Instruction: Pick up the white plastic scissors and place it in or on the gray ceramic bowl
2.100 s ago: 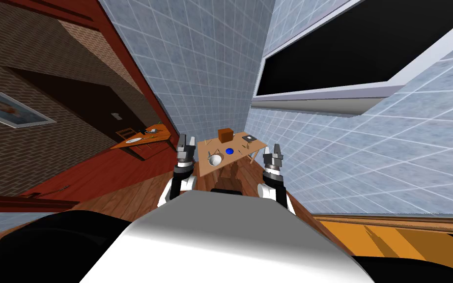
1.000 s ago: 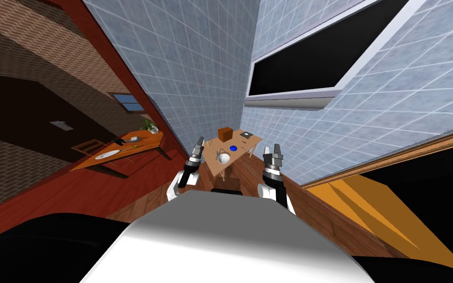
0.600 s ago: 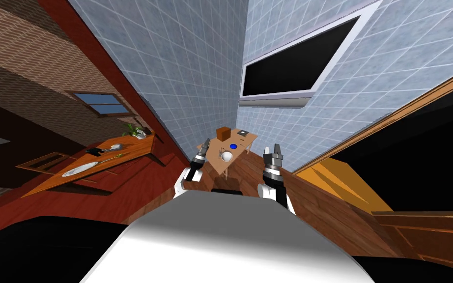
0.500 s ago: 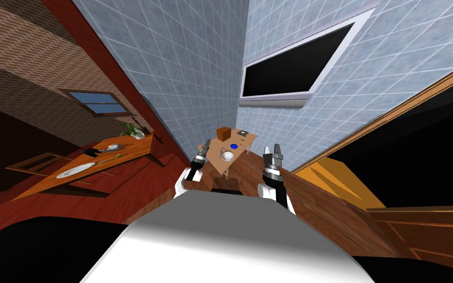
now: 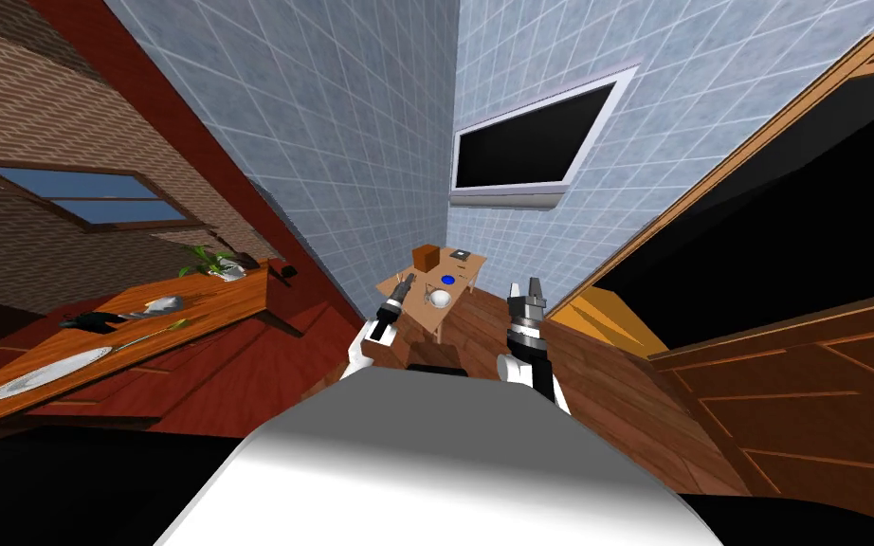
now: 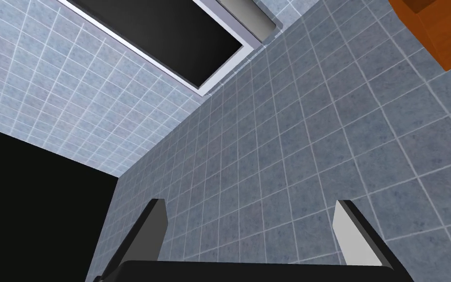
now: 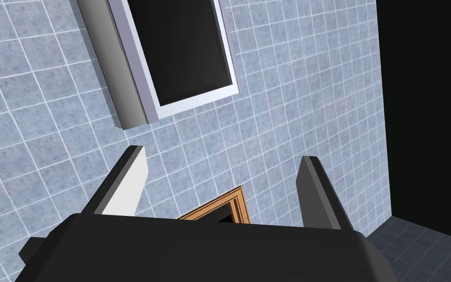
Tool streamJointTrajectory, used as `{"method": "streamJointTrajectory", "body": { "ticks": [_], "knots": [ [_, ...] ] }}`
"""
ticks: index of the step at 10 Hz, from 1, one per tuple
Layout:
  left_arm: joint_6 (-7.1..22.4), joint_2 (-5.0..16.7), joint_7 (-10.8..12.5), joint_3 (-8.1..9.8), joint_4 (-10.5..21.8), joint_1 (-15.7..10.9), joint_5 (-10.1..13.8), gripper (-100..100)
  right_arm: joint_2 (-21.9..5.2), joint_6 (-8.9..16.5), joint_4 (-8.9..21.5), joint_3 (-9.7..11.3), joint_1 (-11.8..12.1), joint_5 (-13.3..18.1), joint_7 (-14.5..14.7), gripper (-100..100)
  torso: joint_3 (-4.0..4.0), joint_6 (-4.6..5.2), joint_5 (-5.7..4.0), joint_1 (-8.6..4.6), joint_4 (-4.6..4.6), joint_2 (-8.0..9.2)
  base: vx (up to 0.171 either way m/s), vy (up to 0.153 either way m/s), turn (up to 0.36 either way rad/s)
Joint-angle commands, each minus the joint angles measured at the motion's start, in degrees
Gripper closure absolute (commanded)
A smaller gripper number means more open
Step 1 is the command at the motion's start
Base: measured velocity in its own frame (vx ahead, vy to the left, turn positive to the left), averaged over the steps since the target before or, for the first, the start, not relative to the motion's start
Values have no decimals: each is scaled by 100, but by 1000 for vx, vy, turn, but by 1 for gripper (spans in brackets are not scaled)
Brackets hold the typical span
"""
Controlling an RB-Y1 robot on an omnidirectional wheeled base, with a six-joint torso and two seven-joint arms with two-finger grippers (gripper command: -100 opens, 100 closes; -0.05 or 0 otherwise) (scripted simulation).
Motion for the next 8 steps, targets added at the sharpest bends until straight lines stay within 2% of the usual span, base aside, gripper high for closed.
{"method": "streamJointTrajectory", "body": {
  "ticks": [1, 2, 5, 8],
  "knots": [
    [108, 50, -49, -13, 206, -71, -53, -100, 0, 0, 0, 0, 0, 0, 0, 0, 0, 0, 0, 0, 0, 0, -57, 168, -172],
    [227, 83, -154, -40, 437, -209, -159, -100, 0, 0, 0, 0, 1, 0, 0, 0, -3, -4, -1, -10, -1, -6, -48, 138, -228],
    [338, 118, -262, -66, 770, -346, -264, -100, 1, 0, 0, 0, 1, 0, 0, 0, -11, -1, -8, -36, -4, -20, -34, 98, -161],
    [625, 234, -602, -133, 1498, -750, -574, -100, 0, 0, 0, 0, 1, 0, 0, 0, -8, -1, -5, -24, -3, -13, -55, 144, -331]
  ]
}}
